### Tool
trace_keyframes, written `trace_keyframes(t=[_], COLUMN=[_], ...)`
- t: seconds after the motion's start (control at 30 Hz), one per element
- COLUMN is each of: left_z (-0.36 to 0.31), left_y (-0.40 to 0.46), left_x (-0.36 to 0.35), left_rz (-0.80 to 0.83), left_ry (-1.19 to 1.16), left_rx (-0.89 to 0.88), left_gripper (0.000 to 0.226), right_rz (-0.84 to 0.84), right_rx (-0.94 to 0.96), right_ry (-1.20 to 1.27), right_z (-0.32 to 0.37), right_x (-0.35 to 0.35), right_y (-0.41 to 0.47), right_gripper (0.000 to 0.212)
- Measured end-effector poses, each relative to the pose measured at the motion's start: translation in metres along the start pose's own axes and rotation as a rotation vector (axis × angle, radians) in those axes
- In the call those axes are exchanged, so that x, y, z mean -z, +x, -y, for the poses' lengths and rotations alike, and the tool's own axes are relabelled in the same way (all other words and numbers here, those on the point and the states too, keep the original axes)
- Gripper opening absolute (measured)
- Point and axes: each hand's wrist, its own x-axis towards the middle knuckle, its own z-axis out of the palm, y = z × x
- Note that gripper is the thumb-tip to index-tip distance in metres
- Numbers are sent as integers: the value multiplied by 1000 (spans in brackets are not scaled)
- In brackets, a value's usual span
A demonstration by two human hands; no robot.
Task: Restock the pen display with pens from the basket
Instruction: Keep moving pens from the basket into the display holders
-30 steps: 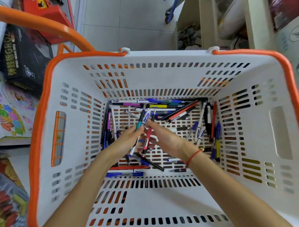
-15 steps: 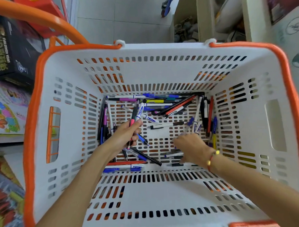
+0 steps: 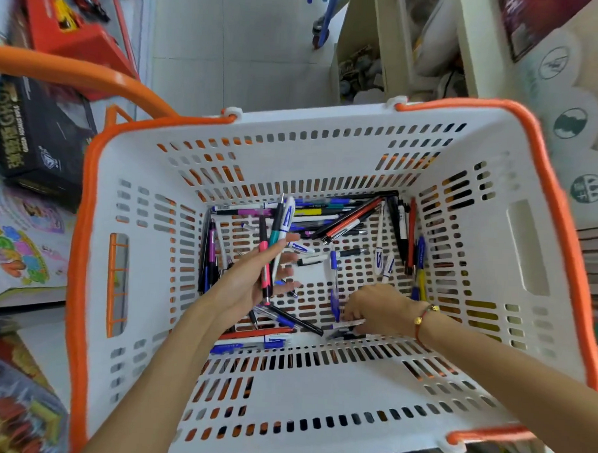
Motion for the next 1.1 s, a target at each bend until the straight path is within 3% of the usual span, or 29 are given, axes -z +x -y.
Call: trace_keyframes(t=[0.13,0.27,0.47,0.53,0.63,0.7,0.83,1.0,1.1], left_z=[-21,-40,-66,-70,-71,-71,-80,-99,-101], left_y=[-17,-26,-34,-37,-40,-44,-56,-64,-63], left_x=[-29,-60,-115,-135,-162,-183,-211,-226,-238], left_rz=[164,286,371,363,390,429,502,669,665], left_ry=[-12,137,272,384,527,509,554,671,660], left_rx=[50,144,181,168,156,151,134,181,203], left_gripper=[30,33,29,29,49,38,29,34,31], right_rz=[31,-121,-545,-642,-831,-930,-919,-851,-910], right_rx=[-122,-171,-104,23,61,41,154,299,269], right_ry=[247,548,1733,1947,1907,1858,1915,1885,1906], right_z=[0,0,1,0,1,-2,-17,-31,-33], right_x=[21,47,86,96,109,109,107,107,108], right_y=[-10,-36,-109,-133,-158,-172,-202,-234,-245], right_gripper=[31,26,44,53,41,30,26,42,33])
